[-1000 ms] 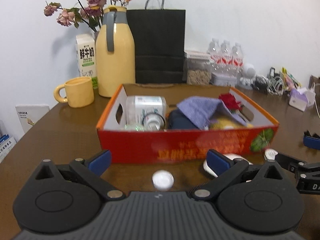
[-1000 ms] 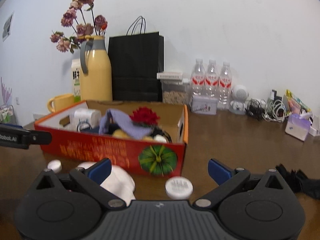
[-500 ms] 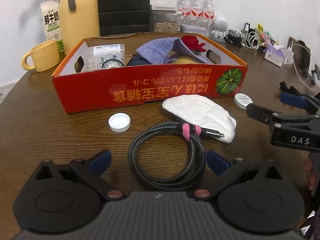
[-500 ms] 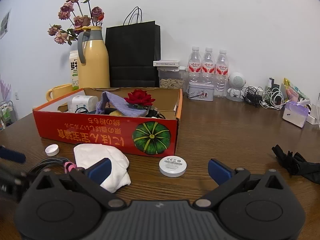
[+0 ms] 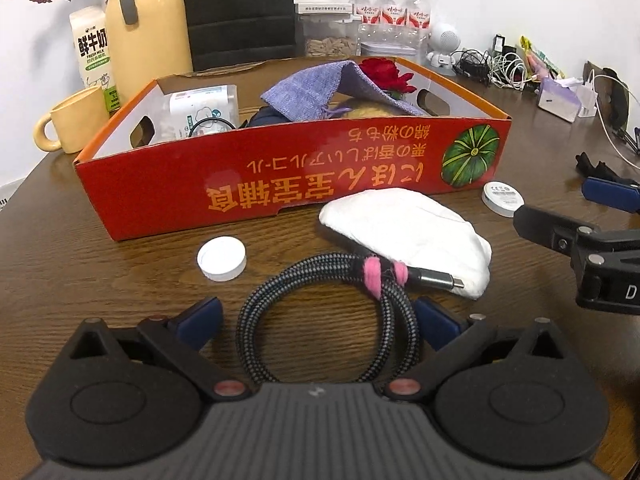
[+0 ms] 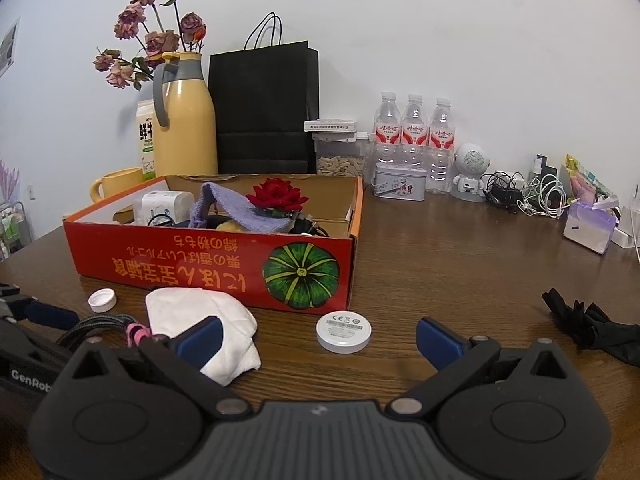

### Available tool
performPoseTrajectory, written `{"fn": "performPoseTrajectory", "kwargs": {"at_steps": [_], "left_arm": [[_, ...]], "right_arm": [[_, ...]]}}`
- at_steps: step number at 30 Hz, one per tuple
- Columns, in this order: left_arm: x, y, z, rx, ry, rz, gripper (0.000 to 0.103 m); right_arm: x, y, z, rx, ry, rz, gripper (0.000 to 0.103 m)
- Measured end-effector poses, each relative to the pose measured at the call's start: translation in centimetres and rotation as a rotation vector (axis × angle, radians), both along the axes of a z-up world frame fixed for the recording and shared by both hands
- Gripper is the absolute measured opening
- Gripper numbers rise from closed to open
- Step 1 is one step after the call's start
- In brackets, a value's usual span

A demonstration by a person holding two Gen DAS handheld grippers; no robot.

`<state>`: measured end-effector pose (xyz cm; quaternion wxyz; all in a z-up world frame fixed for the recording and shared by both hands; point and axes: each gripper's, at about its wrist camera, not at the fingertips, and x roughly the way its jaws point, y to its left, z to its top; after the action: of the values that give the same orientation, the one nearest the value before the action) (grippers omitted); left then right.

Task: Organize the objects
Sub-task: 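Withdraw both tools from the box toward the braided cable, then lower the left tool onto the braided black cable while the right tool grasps the white cloth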

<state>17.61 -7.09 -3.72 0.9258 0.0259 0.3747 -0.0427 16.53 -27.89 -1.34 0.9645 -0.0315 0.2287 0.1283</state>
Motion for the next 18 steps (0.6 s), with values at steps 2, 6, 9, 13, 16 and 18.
{"fn": "performPoseTrajectory", "kwargs": {"at_steps": [2, 6, 9, 13, 16, 18], "left_arm": [[0.1, 0.0, 0.0, 0.000, 0.005, 0.000, 0.103], [0.1, 0.0, 0.1, 0.002, 0.010, 0.003, 0.103], [-0.5, 0.0, -0.1, 0.003, -0.003, 0.000, 0.103], [-1.3, 0.1, 0.2, 0.005, -0.019, -0.006, 0.090], [-1.8, 0.5, 0.4, -0.003, -0.019, 0.003, 0.090], [-2.3, 1.0, 0.6, -0.005, -0.043, 0.006, 0.090]], "right_arm": [[0.0, 0.0, 0.0, 0.001, 0.002, 0.002, 0.103], [0.2, 0.0, -0.1, -0.003, 0.015, -0.002, 0.103], [0.4, 0.0, -0.2, -0.006, 0.027, -0.005, 0.103], [0.6, 0.2, -0.3, -0.015, 0.041, 0.000, 0.103], [0.7, 0.4, -0.4, -0.020, 0.057, 0.011, 0.103], [0.7, 0.6, -0.4, -0.025, 0.063, 0.019, 0.103]]}}
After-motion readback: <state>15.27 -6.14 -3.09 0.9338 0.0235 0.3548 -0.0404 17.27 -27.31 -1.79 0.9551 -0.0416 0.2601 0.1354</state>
